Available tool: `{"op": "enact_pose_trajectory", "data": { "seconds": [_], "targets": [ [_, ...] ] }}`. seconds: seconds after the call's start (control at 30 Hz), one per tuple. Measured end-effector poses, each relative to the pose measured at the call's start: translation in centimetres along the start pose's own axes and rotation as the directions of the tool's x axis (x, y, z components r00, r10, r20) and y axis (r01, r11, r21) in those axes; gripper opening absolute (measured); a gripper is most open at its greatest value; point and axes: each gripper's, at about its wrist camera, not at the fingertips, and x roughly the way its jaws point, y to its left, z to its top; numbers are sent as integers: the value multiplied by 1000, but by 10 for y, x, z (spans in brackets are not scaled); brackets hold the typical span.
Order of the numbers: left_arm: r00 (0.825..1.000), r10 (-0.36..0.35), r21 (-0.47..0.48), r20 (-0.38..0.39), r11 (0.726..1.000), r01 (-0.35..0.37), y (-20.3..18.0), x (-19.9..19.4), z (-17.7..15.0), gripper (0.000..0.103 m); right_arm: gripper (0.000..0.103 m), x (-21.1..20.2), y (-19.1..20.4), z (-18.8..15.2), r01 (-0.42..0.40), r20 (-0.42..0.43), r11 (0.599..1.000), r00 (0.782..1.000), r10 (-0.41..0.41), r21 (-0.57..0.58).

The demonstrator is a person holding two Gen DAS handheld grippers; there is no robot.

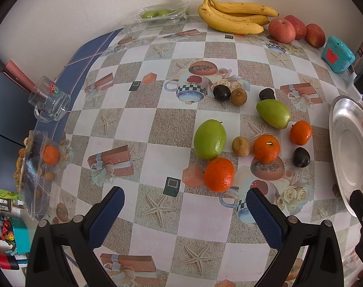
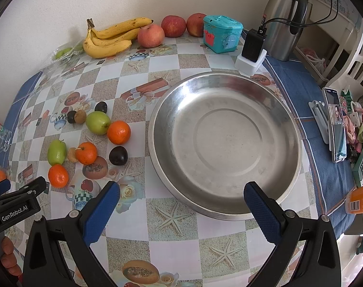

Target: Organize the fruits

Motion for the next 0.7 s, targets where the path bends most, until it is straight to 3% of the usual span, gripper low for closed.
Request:
{"op": "enact_pose_trajectory", "data": {
  "seconds": [0.53,0.7],
  "targets": [
    [1000,-5,-9,7,1000,5,3,-3,1,103,103,1,0,0,0,-2,1000,1000,0,1],
    [998,-26,-23,51,999,27,5,-8,5,103,103,1,1,1,-3,-2,1000,1000,3,0]
  ]
}}
